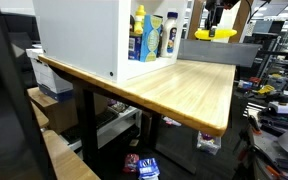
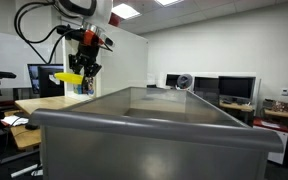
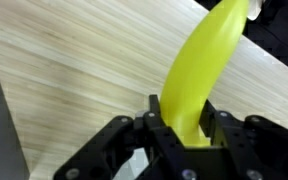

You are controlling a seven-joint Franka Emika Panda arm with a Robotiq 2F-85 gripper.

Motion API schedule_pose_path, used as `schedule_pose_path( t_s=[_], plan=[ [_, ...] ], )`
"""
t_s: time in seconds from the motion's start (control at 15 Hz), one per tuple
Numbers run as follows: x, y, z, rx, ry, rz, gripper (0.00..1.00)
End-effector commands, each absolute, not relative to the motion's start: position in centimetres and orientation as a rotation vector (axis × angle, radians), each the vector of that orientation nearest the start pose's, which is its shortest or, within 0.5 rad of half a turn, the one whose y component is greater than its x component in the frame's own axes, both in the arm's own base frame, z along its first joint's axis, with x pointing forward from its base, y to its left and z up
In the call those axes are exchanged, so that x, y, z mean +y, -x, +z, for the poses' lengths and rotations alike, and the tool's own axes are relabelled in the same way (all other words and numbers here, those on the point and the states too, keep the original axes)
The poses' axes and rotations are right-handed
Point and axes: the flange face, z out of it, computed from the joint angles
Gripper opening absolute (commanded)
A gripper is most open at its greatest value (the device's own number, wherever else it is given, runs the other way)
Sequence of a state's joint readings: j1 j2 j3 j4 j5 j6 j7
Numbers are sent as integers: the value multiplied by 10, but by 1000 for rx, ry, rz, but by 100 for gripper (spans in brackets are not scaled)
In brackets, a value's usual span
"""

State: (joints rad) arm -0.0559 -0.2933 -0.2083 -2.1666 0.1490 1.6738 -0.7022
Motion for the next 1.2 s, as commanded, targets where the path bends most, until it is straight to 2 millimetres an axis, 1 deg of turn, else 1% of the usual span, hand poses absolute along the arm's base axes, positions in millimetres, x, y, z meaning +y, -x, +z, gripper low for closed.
schedule_pose_path(
  t_s=[0.0, 0.27, 0.6, 0.87, 1.13],
  plan=[
    [-92, -432, 492, -729, 2763, 131, 15],
    [-82, -437, 486, -852, 2749, 105, 15],
    [-80, -439, 482, -958, 2724, 31, 15],
    [-83, -433, 481, -927, 2739, -9, 15],
    [-81, -428, 477, -988, 2745, -81, 15]
  ],
)
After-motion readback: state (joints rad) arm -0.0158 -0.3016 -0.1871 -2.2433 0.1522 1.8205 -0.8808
